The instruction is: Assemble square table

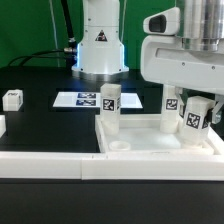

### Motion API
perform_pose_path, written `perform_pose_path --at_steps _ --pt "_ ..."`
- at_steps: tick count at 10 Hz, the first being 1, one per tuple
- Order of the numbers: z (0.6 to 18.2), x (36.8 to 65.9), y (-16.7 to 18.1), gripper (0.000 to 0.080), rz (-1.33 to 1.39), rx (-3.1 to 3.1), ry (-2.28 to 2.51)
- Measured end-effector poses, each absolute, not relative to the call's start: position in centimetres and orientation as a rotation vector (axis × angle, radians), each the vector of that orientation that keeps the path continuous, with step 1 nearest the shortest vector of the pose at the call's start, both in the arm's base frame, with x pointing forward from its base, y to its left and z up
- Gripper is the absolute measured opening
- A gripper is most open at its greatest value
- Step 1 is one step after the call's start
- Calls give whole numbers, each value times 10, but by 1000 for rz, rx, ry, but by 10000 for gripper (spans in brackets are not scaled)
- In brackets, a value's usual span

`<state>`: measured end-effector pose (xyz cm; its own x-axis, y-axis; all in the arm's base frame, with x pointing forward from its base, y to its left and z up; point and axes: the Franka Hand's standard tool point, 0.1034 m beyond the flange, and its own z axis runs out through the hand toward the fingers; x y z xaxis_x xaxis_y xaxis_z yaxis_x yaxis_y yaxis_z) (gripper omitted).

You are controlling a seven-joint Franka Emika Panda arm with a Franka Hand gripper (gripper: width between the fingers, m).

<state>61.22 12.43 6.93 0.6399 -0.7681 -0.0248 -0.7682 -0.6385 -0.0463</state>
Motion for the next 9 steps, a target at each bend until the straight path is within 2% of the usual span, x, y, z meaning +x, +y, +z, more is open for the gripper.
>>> perform_pose_path --at_steps 5,9 --pt "68 618 130 290 34 -2162 2153" --pt "68 620 130 303 10 -2137 2158"
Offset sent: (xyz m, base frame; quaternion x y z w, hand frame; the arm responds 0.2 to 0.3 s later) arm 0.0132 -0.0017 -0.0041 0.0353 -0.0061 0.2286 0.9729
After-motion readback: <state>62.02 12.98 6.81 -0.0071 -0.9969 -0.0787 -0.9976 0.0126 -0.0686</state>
